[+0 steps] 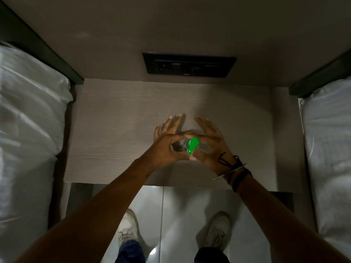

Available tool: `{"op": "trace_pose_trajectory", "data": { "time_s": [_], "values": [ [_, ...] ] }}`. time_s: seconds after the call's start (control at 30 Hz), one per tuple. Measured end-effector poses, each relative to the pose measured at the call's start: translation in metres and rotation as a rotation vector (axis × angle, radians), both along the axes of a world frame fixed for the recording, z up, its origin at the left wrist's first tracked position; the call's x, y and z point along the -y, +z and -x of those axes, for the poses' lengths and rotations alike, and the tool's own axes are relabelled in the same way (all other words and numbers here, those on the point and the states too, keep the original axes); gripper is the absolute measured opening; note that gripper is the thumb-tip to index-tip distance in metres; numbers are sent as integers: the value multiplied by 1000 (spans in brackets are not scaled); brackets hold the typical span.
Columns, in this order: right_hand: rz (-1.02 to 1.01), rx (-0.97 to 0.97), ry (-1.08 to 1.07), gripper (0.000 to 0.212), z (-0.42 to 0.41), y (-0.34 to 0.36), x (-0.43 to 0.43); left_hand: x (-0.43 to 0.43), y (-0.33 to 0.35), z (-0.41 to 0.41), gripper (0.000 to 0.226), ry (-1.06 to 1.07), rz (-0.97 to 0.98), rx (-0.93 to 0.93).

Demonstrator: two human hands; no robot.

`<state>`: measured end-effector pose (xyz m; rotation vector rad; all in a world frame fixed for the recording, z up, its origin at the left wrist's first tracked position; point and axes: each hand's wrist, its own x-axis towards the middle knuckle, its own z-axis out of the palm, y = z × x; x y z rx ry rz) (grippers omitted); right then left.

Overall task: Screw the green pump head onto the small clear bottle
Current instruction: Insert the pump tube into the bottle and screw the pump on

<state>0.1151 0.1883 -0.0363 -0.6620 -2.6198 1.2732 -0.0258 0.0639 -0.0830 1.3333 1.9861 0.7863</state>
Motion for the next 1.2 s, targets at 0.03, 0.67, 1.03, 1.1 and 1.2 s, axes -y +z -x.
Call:
{"op": "trace_pose_trajectory", "data": {
  "time_s": [0.03,0.67,1.03,1.1,1.2],
  "values": [
    [12,-8,-18,49,-1,2,-1,0,0,-1,69,1,-12,2],
    [-52,-76,4,36,3,-3,0,0,-15,0,67,19,-22,-30],
    [-275,25,12,41,2,0,6,5,2,-8,70,63,-2,5],
    [-269,41,-1,44,4,2,11,17,2,-14,68,175,-59,8],
    [-253,55,-54,41,4,2,19,25,0,-28,58,344,-118,-21]
  ]
}}
